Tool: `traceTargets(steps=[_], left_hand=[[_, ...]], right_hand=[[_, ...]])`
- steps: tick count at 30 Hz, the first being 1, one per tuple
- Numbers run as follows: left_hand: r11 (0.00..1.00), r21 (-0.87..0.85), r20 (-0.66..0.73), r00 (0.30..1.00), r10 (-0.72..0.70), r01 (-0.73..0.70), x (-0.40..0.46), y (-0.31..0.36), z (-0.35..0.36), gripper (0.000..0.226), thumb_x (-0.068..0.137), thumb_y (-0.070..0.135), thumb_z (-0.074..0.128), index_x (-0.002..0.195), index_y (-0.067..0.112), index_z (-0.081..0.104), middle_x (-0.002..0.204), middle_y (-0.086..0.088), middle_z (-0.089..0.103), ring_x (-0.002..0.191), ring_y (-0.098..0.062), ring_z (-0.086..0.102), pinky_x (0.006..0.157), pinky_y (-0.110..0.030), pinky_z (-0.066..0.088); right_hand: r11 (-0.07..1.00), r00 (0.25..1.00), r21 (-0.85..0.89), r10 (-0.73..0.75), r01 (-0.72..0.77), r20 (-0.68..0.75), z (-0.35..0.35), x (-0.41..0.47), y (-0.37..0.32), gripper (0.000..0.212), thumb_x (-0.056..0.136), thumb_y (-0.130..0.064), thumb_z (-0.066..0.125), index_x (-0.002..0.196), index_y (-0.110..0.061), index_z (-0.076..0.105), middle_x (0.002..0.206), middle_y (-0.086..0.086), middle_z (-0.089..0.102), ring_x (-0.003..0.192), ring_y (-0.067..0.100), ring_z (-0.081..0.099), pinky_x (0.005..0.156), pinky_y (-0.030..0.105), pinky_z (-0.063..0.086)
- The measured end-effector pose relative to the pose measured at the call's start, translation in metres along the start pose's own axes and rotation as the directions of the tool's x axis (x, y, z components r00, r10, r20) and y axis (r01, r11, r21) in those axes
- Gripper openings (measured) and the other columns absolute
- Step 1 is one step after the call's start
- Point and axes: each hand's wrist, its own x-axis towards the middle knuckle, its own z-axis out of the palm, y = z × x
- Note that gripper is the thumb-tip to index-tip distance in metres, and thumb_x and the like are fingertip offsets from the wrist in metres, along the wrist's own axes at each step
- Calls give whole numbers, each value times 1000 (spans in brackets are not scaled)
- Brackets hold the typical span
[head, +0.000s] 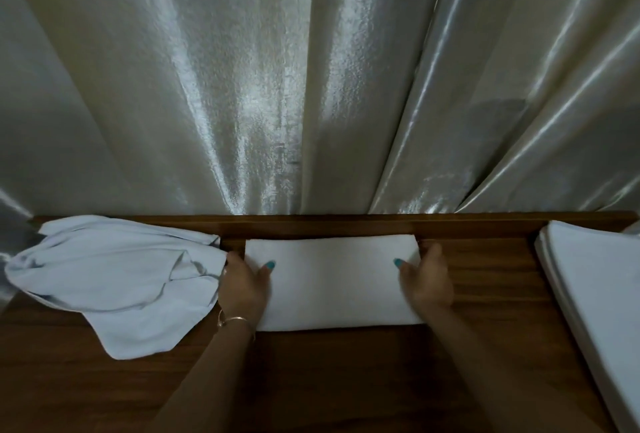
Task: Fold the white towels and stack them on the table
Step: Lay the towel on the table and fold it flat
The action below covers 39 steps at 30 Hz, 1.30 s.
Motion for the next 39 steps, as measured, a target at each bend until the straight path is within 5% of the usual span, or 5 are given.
traceTargets(steps=[3, 5, 8, 11, 39], left_hand=[[924, 158, -168, 912, 374, -349, -11, -1, 10, 58, 84, 32, 69, 129, 2, 47, 123, -21, 56, 112, -36, 54, 91, -46, 46], [817, 219, -48, 831, 555, -533, -17, 5, 23, 55, 89, 39, 61, 134, 11, 49, 136, -19, 51, 126, -36, 47, 104, -46, 39], [803, 348, 243, 874, 421, -484, -23, 9, 42, 76, 83, 77, 29, 149, 41, 17, 161, -10, 8, 148, -33, 0, 116, -50, -2], [819, 419, 274, 915, 296, -391, -21, 1, 53, 88, 66, 94, 4, 144, 56, -6, 161, -10, -11, 145, -34, -21, 110, -57, -15], [783, 458, 378, 889, 258, -422, -17, 0, 45, 82, 70, 91, 4, 142, 57, -13, 160, -13, -17, 145, -36, -20, 109, -63, -10]], right_hand=[[892, 915, -293, -388, 343, -111, 9, -9, -1, 49, 87, -38, 59, 126, -12, 48, 122, 12, 55, 108, 27, 52, 88, 41, 45], [811, 856, -297, -514, 505, 50, 17, -17, -12, 50, 92, -46, 45, 136, -22, 42, 140, 7, 46, 126, 25, 44, 102, 42, 38], [794, 843, -309, -428, 523, 327, 35, -23, -19, 64, 90, -66, 20, 149, -43, 7, 162, -1, 1, 148, 25, -1, 118, 49, 3], [826, 868, -349, -297, 443, 398, 46, -22, -12, 68, 82, -78, 4, 141, -53, -21, 159, -4, -23, 145, 25, -23, 114, 56, -12], [803, 885, -419, -270, 424, 380, 53, -21, -10, 67, 74, -82, -8, 132, -57, -32, 159, -5, -21, 146, 27, -19, 111, 60, -12]])
